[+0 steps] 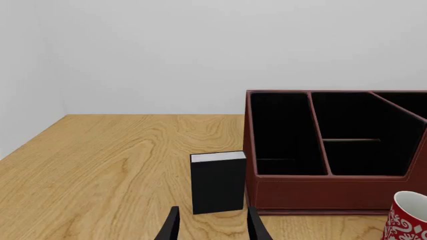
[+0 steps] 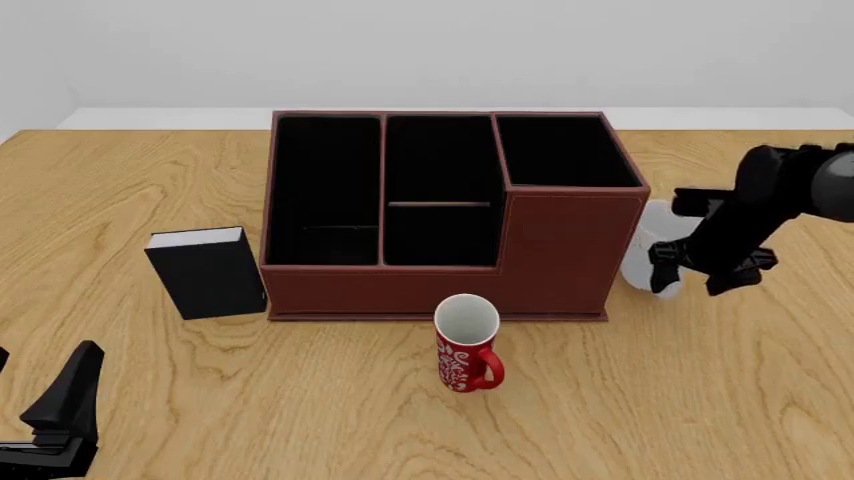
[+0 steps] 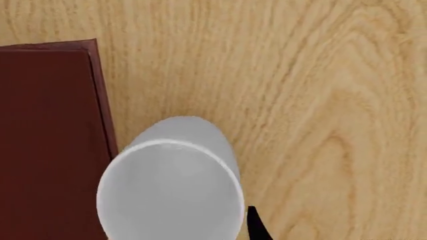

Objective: Pick up the white mug and place it to the right of the caddy.

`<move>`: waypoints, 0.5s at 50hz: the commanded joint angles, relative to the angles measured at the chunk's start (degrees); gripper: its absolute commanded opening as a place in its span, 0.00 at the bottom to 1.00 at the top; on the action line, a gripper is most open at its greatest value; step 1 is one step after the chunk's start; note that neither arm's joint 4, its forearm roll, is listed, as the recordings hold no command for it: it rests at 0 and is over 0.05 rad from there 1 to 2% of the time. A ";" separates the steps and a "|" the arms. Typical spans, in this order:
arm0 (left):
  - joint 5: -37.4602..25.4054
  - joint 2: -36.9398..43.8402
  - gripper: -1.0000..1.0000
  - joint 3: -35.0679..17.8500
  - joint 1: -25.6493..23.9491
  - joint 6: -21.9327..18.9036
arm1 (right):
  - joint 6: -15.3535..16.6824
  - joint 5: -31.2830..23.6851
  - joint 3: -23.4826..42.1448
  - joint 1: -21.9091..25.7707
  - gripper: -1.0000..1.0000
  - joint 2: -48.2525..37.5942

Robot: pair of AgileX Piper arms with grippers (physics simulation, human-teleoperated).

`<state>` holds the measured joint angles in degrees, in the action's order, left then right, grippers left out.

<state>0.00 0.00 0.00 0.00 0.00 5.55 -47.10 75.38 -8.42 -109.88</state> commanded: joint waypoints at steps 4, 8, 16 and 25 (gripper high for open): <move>0.00 0.00 1.00 0.00 0.00 0.00 | -0.80 0.24 -0.13 -1.37 1.00 -2.03; 0.00 0.00 1.00 0.00 0.00 0.00 | -0.71 0.02 -0.06 -1.35 1.00 -1.83; 0.00 0.00 1.00 0.00 0.00 0.00 | -0.82 0.08 -0.30 -0.70 1.00 -1.58; 0.00 0.00 1.00 0.00 0.00 0.00 | -0.52 0.05 -0.44 -0.09 1.00 -1.55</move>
<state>0.00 0.00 0.00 0.00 0.00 5.38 -47.08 75.38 -8.44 -110.40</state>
